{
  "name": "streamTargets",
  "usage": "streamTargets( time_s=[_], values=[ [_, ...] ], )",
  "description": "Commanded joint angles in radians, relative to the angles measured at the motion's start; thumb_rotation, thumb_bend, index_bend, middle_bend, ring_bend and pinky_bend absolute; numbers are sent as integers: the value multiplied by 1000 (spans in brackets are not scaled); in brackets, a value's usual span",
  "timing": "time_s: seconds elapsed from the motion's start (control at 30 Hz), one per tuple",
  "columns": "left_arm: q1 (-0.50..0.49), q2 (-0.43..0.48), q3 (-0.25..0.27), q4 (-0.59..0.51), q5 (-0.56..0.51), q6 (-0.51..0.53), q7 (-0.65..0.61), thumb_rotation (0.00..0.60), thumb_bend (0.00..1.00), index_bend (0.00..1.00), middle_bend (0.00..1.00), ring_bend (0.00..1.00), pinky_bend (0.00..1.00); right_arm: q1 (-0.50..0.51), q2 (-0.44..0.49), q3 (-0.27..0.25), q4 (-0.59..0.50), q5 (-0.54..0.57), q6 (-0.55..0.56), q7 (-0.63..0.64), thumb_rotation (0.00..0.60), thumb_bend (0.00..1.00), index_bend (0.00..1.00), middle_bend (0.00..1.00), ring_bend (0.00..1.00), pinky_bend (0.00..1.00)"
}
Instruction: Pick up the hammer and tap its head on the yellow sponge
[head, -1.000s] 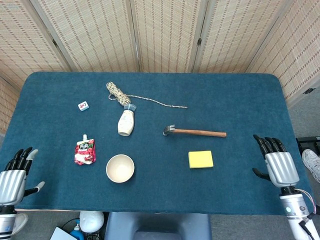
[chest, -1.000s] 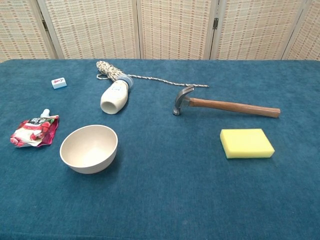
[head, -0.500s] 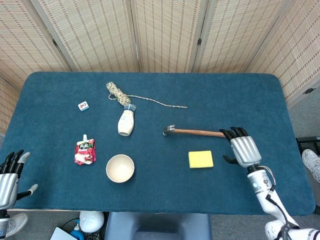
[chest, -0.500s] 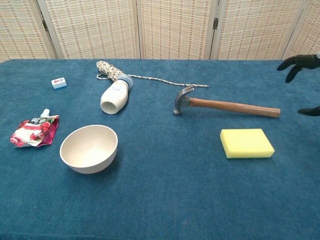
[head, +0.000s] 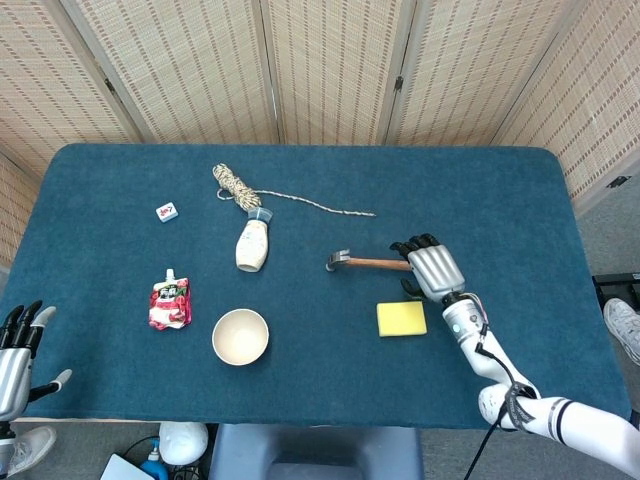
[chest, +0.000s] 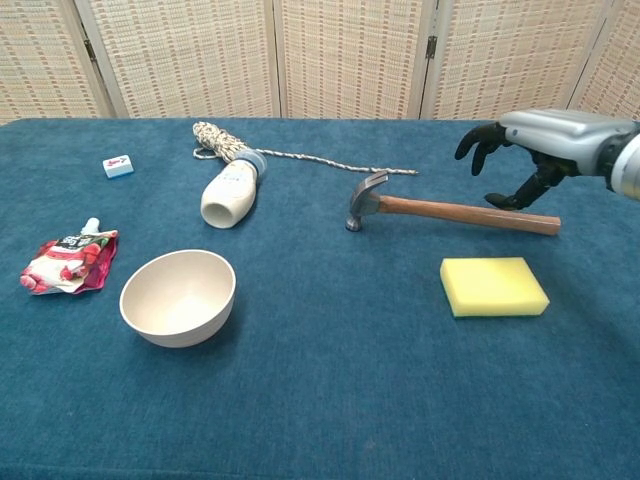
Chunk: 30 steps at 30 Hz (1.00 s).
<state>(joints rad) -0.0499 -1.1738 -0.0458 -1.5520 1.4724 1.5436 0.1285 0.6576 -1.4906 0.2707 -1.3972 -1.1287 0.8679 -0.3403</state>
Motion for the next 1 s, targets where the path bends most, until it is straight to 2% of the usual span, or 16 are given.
streamTargets(
  time_s=[0.03,0.17,0.5,0.83,1.0],
  values=[
    [1,2,0,0,-2,-3,0,600,144,153,86,47,232,50,-60,15,80,26,-36,12,600,310,244,326,216,280],
    [0,4,1,-2,-5,-9,1,600,145,158,86,47,232,92,-110,19,152,33,-59,34,600,310,244,326,216,327],
    [1,11,2,-8,-9,-18,2,600,144,160,86,47,232,173,-213,2,301,31,-110,55,600,321,246,330,234,330],
    [5,12,5,-7,-13,-23,0,600,144,165,86,47,232,206,-269,-20,388,43,-144,56,600,454,317,345,244,336],
    [6,12,4,-6,-14,-23,-2,600,144,165,86,47,232,212,-281,-23,409,61,-154,58,600,475,322,353,252,347]
  ],
)
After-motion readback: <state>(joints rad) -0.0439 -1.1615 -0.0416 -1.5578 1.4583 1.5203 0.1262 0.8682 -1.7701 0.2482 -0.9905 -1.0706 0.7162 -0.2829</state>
